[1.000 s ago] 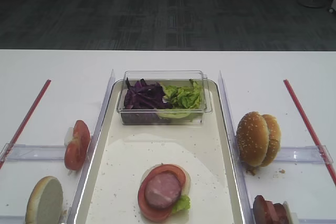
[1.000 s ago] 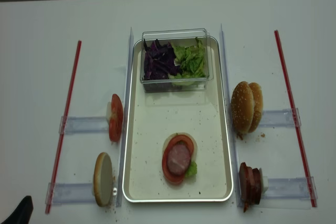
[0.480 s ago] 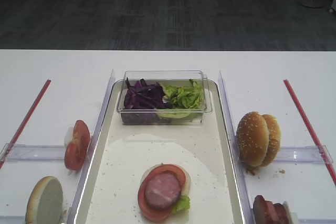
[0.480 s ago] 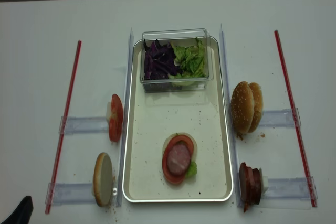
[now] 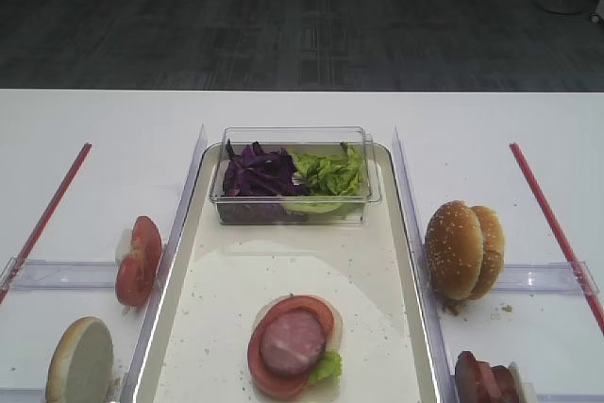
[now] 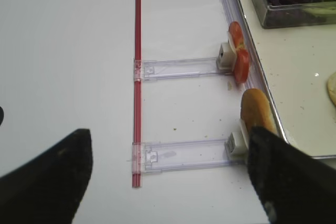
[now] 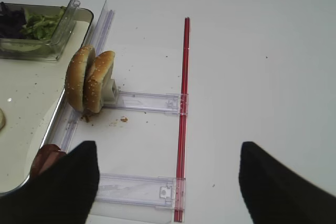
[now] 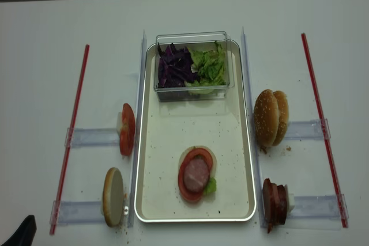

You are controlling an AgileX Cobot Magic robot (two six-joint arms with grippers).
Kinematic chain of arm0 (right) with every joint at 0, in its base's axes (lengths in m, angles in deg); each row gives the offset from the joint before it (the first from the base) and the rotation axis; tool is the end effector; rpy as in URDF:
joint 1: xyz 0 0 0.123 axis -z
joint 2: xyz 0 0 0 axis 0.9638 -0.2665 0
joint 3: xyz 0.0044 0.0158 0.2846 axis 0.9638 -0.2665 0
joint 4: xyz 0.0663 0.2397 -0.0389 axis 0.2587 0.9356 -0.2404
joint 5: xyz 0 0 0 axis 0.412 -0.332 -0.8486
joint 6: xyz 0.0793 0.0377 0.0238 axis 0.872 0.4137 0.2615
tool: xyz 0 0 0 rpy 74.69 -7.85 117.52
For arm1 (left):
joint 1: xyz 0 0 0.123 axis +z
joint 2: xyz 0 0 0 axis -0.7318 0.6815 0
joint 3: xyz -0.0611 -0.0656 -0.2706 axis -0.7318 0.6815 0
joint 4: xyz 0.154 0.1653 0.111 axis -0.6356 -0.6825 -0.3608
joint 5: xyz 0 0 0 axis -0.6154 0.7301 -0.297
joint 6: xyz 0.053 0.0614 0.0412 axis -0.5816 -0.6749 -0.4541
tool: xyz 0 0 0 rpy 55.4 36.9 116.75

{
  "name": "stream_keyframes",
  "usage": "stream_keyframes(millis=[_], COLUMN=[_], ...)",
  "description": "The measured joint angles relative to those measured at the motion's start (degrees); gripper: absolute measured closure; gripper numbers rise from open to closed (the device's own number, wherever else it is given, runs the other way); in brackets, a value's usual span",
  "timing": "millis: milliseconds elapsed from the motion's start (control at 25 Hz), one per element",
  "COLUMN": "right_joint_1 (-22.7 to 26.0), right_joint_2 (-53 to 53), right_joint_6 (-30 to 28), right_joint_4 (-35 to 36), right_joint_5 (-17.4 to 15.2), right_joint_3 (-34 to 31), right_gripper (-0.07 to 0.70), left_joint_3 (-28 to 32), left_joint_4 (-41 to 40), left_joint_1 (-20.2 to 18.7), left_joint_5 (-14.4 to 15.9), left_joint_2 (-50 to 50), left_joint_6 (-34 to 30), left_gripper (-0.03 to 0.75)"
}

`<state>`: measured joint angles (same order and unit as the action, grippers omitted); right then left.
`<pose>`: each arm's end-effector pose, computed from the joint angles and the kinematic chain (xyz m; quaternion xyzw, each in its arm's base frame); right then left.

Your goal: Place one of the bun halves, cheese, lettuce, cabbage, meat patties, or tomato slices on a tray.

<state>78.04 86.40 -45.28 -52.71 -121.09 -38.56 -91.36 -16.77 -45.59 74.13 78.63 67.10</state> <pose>-0.0086 0.0123 0.2700 -0.0444 0.8649 0.0188 0.4997 -0.0117 -0.0030 0.2646 -0.0095 0.8830 -0.0097 0.4691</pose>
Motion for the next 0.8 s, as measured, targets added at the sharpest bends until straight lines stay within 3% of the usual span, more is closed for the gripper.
stream_keyframes(millis=[800], right_joint_1=[0.0], right_joint_2=[0.0], right_joint_6=[0.0], right_joint_4=[0.0], right_joint_5=[0.0], right_joint_3=[0.0], right_gripper=[0.059], left_joint_3=[0.0], left_joint_4=[0.0], left_joint_1=[0.0], left_joint_5=[0.0], left_joint_2=[0.0], left_joint_6=[0.0], left_gripper=[0.161])
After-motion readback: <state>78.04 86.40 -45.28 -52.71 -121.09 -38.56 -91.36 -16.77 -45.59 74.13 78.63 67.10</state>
